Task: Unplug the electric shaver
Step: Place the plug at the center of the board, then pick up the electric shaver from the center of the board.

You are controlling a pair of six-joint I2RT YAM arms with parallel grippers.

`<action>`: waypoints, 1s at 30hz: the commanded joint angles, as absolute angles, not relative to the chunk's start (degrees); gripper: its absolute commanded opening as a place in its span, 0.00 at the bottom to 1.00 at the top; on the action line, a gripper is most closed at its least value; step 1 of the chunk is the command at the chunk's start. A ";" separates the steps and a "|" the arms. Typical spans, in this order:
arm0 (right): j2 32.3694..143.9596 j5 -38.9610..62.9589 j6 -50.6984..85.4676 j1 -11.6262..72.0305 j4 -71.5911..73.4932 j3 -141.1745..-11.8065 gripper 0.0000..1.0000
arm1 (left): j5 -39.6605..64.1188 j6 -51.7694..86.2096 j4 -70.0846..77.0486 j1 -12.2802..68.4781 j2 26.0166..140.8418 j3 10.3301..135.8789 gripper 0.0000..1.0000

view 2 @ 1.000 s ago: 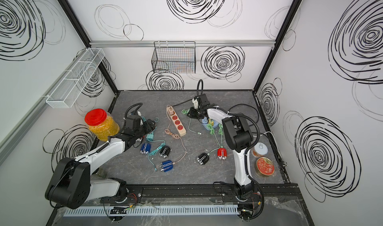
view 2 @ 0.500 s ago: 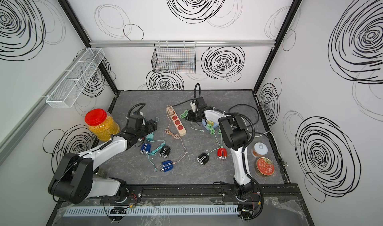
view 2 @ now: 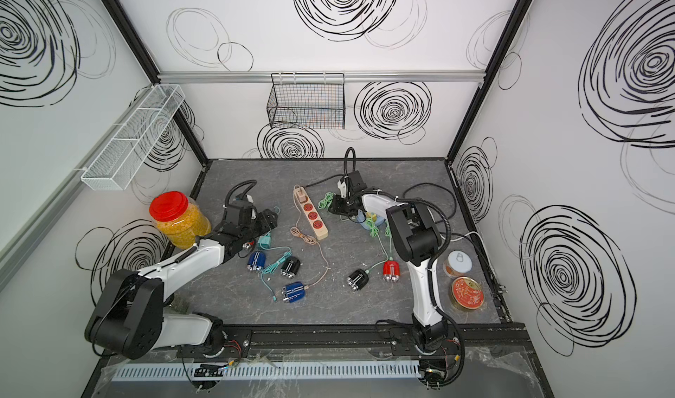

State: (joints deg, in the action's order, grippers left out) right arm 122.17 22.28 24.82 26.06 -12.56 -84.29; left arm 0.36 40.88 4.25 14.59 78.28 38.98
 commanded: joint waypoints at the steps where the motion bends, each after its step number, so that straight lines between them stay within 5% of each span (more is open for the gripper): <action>1: 117.69 22.14 24.48 25.87 -14.73 -84.09 0.45 | -0.61 40.12 4.77 14.89 78.91 41.17 0.75; 22: 108.21 17.75 23.17 26.19 -16.97 -82.41 0.48 | -1.87 38.58 2.68 15.12 80.91 45.00 0.75; 30: 101.27 7.45 20.12 33.92 -17.29 -79.81 0.50 | -2.79 35.84 -0.16 14.85 85.69 50.68 0.68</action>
